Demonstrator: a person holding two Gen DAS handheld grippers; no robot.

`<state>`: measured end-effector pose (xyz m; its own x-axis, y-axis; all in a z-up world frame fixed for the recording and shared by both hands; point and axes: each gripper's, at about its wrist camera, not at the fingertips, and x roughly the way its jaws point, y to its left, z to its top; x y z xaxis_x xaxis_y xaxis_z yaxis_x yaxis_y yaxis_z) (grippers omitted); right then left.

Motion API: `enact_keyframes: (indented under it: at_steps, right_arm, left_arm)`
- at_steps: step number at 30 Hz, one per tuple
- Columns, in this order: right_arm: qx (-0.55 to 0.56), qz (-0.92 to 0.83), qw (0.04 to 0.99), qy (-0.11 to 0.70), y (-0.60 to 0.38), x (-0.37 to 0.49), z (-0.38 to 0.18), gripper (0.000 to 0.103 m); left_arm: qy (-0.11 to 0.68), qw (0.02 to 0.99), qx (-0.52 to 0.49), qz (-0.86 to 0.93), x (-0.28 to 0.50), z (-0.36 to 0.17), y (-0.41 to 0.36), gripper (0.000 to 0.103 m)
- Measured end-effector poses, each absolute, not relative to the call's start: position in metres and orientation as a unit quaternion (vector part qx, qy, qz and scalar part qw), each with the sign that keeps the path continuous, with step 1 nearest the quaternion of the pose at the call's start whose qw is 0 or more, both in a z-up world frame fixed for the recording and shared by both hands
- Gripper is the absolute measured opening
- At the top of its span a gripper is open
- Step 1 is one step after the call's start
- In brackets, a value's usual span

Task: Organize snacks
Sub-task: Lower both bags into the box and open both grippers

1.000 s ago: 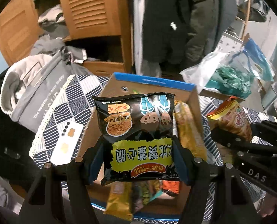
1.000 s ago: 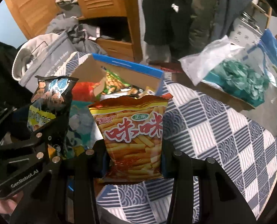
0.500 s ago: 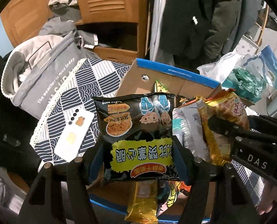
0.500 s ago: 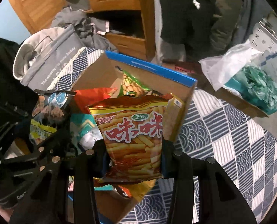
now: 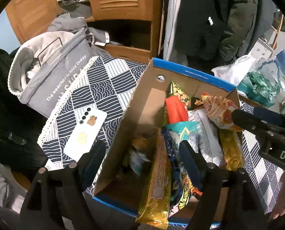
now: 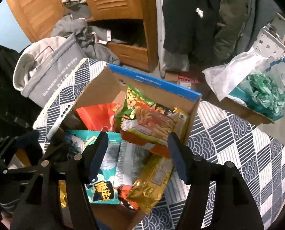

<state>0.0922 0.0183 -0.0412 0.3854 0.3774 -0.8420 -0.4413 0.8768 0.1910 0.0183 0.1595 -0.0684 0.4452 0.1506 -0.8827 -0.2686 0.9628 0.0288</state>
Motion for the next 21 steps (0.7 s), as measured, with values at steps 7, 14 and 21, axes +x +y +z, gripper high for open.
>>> enact_keyframes:
  at_steps: [7, 14, 21]
  right_arm:
    - [-0.024, 0.239, 0.843, 0.481, 0.003, 0.079, -0.021, 0.072]
    - [-0.017, 0.234, 0.859, 0.456, -0.018, 0.061, 0.002, 0.076]
    - [-0.018, 0.230, 0.868, 0.439, -0.038, 0.044, 0.013, 0.077]
  left_arm:
    - [0.498, 0.857, -0.051, 0.117, 0.010, -0.047, 0.151, 0.083]
    - [0.474, 0.873, -0.043, 0.105, 0.003, -0.020, 0.135, 0.089]
    - [0.453, 0.886, -0.033, 0.094, -0.009, 0.001, 0.120, 0.089]
